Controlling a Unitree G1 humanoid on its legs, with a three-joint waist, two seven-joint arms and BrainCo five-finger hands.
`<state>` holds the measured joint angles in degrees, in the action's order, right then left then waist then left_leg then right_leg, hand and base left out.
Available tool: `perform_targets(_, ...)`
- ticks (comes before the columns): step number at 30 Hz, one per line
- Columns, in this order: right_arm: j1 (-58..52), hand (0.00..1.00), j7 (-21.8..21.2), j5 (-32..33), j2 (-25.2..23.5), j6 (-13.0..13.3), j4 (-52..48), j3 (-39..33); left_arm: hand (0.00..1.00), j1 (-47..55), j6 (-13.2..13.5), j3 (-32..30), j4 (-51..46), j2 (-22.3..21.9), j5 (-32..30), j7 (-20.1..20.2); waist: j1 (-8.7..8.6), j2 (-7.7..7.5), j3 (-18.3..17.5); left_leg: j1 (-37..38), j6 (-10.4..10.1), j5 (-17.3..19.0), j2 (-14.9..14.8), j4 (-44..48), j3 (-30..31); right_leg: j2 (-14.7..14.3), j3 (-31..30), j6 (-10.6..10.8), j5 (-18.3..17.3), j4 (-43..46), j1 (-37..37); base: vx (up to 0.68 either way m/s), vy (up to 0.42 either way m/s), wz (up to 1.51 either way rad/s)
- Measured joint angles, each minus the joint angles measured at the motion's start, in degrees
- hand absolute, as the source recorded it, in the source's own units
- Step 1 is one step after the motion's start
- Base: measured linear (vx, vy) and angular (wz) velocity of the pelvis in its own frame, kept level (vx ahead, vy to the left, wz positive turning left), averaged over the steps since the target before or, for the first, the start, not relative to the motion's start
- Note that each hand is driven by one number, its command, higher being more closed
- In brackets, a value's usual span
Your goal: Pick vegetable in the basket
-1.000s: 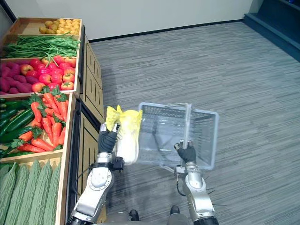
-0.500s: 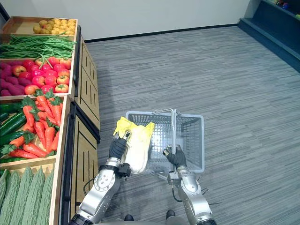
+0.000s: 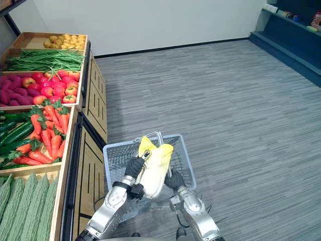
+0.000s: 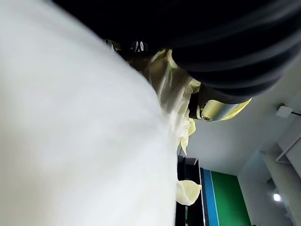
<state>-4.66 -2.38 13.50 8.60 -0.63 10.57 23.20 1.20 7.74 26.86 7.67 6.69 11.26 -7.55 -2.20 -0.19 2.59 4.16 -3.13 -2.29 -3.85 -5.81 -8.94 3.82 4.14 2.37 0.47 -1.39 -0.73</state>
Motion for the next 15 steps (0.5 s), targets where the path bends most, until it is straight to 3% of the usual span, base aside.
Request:
perform_targets(6, 0.5, 1.0, 0.0, 1.7, 1.0, -1.1, 0.0, 0.5, 1.0, -0.3, 0.7, -2.4, 4.0, -1.2, -2.6, -0.3, 0.01, -0.57, -0.6, -0.1, 0.0, 0.0, 0.0, 0.2, -0.7, -0.1, -0.8, -0.5, 1.2, -0.8, 0.1, 0.03, 0.006, -0.06)
perform_targets(7, 0.5, 1.0, 0.2, 1.9, 1.1, -1.3, 0.0, 0.4, 0.0, -0.4, 0.7, -2.9, 5.4, -2.0, -3.5, -0.5, -0.11, -0.53, -0.7, -0.1, 0.1, 0.0, 0.0, 0.4, -0.8, -0.2, -0.9, -0.5, 1.4, -0.8, 0.1, 0.05, 0.009, -0.03)
perform_targets(11, 0.5, 1.0, 0.7, 4.7, 1.5, -1.3, -2.2, 0.4, 0.0, -0.5, -0.1, -6.2, 10.3, -2.4, -6.0, -3.1, -0.13, -0.48, -0.7, -0.1, 0.0, 0.0, -0.3, 0.4, -0.8, -0.5, -1.0, -0.6, 1.5, -0.8, 0.1, 0.02, 0.0, 0.0)
perform_targets(15, 0.6, 1.0, -0.3, 6.5, 0.9, -0.7, -10.6, 3.1, 0.0, 0.1, -3.3, -8.6, 15.9, -2.1, -7.5, -6.5, -0.05, -0.43, -0.7, 0.0, 0.0, 0.1, -0.6, 0.4, -0.9, -0.8, -1.1, -0.6, 1.5, -0.8, 0.1, 0.0, 0.0, 0.0)
